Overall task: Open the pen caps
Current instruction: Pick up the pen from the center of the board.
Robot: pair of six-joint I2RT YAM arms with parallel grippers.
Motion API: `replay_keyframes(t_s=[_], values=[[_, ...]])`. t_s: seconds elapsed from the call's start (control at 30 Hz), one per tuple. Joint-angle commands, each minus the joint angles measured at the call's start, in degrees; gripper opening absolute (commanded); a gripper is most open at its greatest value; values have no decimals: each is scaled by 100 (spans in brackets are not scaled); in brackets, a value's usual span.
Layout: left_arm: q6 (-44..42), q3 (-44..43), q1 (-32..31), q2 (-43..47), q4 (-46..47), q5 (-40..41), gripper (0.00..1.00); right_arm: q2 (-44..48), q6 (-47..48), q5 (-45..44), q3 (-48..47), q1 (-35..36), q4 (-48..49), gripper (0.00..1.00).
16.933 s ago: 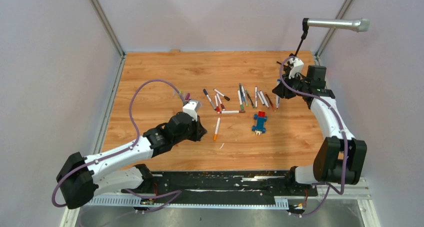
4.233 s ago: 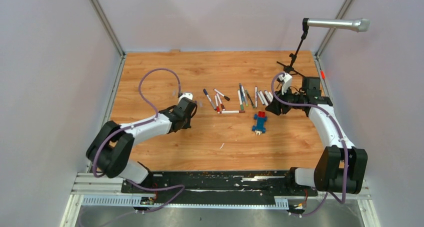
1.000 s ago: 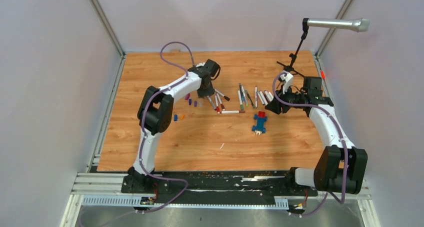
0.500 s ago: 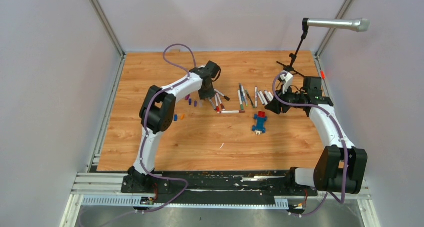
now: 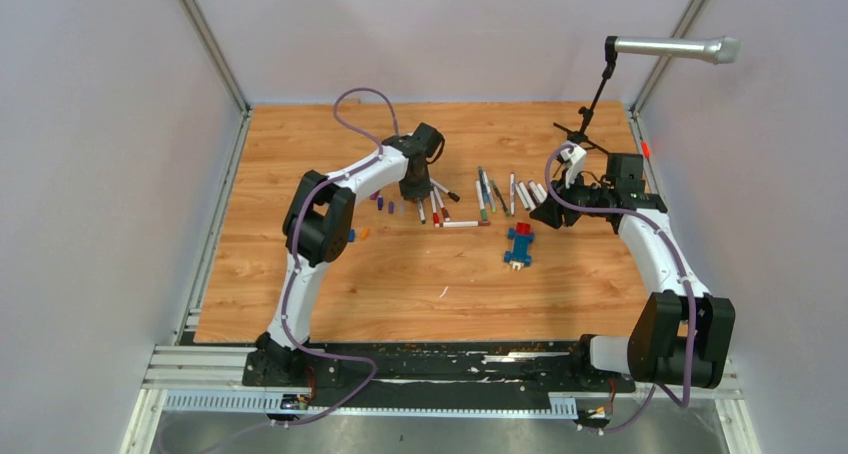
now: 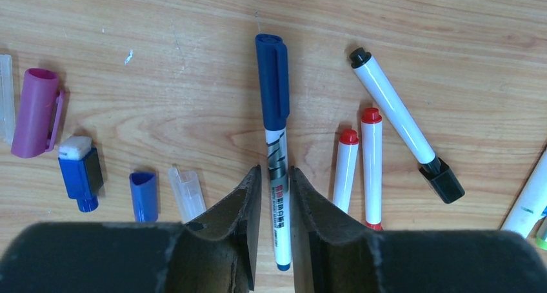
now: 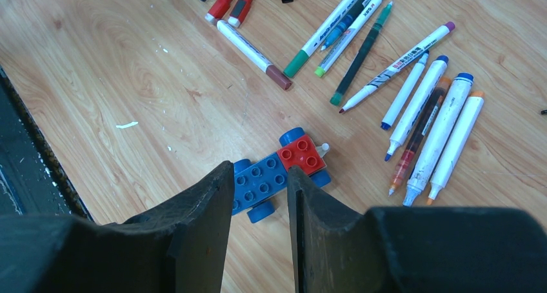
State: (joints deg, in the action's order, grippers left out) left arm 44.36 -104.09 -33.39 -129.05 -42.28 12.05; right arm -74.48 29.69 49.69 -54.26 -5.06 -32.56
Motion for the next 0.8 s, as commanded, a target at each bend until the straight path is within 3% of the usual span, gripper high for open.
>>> replay_keyframes(t_s=[0.0, 0.17, 0.27, 0.53, 0.77], values=[[-183, -180, -28, -184, -110, -105, 26, 161, 111, 216, -23, -28, 88, 37], [-325, -147, -28, -142, -93, -185, 13, 195, 115, 240, -17, -30, 78, 37], [-482, -62, -21, 68, -20, -73, 0, 256, 92, 323, -9, -43, 74, 37], [-852, 784, -13, 1430, 868, -63, 0, 396, 109, 754, 54, -65, 72, 37], [-908, 3157, -11, 3407, 3063, -1266, 0, 594, 300, 1791, 228, -57, 6, 42]])
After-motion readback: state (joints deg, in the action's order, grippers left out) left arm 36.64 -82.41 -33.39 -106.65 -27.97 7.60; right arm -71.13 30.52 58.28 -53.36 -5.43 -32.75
